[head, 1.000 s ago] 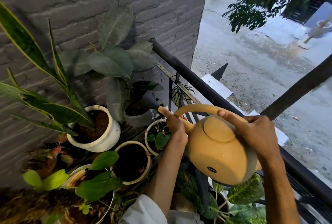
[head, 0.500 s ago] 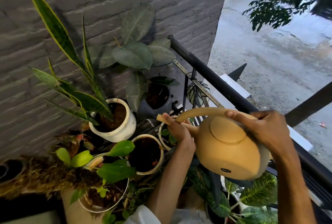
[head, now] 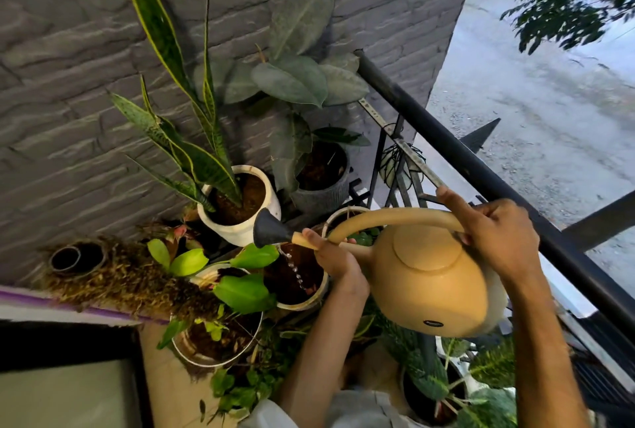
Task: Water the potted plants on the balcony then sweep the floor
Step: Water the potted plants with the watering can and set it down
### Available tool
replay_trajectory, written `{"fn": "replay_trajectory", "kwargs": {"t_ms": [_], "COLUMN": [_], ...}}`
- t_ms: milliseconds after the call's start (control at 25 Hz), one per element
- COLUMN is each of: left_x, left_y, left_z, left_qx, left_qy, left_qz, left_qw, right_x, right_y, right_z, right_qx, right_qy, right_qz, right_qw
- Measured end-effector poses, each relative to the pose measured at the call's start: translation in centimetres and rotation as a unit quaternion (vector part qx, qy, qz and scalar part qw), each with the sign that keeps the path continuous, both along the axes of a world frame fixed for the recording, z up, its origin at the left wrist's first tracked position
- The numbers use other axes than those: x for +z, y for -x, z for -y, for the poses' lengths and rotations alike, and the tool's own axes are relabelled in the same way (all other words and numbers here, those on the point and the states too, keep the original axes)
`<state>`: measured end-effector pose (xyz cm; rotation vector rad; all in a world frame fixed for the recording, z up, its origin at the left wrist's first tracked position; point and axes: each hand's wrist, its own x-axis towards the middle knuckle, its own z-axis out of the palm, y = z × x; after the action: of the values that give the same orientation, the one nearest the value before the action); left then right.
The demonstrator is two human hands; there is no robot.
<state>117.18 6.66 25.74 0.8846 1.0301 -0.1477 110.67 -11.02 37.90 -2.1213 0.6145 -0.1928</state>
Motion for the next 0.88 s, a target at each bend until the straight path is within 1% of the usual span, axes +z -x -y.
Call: {"fn": "replay_trajectory", "kwargs": {"t_ms": [160, 400, 600, 680, 880], "left_x": [0.2, -0.8, -1.0, -0.8, -0.3], "left_y": [0.5, -0.4, -1.3, -1.4, 0.0], "left_z": [-1.0, -2.6, -4.0, -4.4, -5.7], "left_qx": [0.014, 0.009, -0.001, -0.007, 0.01], "left_qy": [0.005, 0.014, -0.002, 0.004, 0.015], "left_qz": [-0.001, 0.021, 0.049, 0.055, 0.057], "left_qw": [1.0, 1.0, 0.999, 0.998, 0.998], "right_x": [-0.2, -0.6, -0.7, -0.9, -0.4], "right_y": [-0.1, 0.0, 0.1, 0.2, 0.7], "right_z": [-0.8, -2.4, -3.8, -4.0, -5.3], "right_qx": [0.008, -0.001, -0.006, -0.009, -0.003], "right_qy": [0.015, 0.003, -0.02, -0.026, -0.027], "right_qz": [-0.011, -0.006, 0.011, 0.021, 0.041], "right_qw": [1.0, 1.0, 1.0, 0.999, 0.999]}}
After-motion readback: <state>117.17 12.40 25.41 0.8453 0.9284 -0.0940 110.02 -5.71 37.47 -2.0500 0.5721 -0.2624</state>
